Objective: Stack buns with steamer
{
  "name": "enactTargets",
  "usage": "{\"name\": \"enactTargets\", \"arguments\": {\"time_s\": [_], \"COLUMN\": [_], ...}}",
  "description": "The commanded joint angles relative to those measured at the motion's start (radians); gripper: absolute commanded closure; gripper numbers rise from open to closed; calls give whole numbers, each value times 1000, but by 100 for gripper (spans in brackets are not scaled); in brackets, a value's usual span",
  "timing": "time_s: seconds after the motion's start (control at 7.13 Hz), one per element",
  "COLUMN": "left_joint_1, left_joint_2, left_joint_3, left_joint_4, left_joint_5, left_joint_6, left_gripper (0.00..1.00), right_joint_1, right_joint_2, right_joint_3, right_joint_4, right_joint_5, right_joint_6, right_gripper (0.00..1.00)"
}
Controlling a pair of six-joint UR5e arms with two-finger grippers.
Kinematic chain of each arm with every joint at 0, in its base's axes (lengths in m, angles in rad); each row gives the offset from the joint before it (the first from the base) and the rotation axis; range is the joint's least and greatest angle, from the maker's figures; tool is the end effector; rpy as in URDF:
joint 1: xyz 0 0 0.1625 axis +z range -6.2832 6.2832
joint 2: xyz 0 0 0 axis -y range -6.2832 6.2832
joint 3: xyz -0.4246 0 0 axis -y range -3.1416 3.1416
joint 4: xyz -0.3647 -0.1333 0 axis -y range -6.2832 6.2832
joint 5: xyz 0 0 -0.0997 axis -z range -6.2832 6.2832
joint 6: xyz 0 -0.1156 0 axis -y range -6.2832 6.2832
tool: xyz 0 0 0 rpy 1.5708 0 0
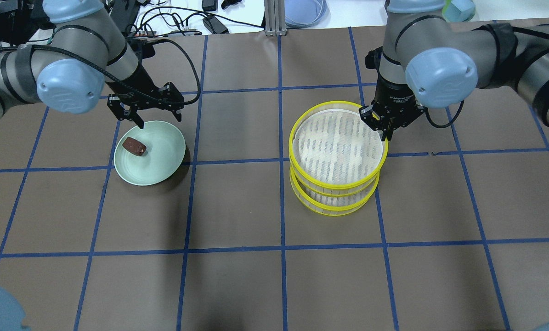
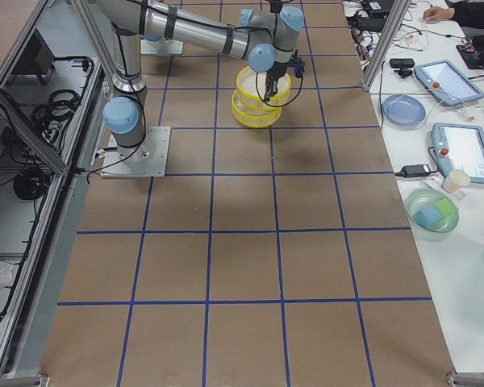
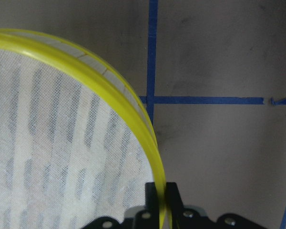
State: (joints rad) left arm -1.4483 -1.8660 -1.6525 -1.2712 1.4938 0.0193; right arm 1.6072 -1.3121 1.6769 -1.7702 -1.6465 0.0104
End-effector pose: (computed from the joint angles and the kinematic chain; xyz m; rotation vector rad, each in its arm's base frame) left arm -0.0735 -0.5664 0.3119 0.1622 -3.0531 -0.1096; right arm 0.1437 -0.5238 0.3127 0.0493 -3.0517 -0.2502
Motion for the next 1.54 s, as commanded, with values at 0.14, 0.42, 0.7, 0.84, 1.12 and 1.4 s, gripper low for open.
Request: {"name": "enactTargets", "arguments": {"time_s": [0.14, 0.42, 0.7, 0.84, 1.12, 1.4], "left_joint_1": [80, 86, 118, 127, 141, 146], "left_joint_2": [-82, -126, -150, -150, -156, -177], "left_joint_3": [-10, -10, -18, -45, -55, -56], "left_joint_4": [50, 84, 108, 118, 121, 154], "left_joint_5": [43, 51, 57, 54, 52, 51], "left_joint_6": [53, 54, 54, 56, 54, 56], "left_gripper": [0, 0, 0, 1, 14, 14], "right_joint_1": [3, 5, 11, 11, 10, 3], "right_joint_2": [1, 2, 1, -1, -15, -103], "right_joint_3": [70, 75, 76, 76, 64, 41], "right_joint_4": [-72, -72, -71, -71, -77, -84], "right_joint_5": [-26, -19, -21, -25, -22, -4], "right_joint_6": [-32, -30, -32, -32, -23, -24], "right_gripper": [100, 100, 100, 93, 7, 0]}}
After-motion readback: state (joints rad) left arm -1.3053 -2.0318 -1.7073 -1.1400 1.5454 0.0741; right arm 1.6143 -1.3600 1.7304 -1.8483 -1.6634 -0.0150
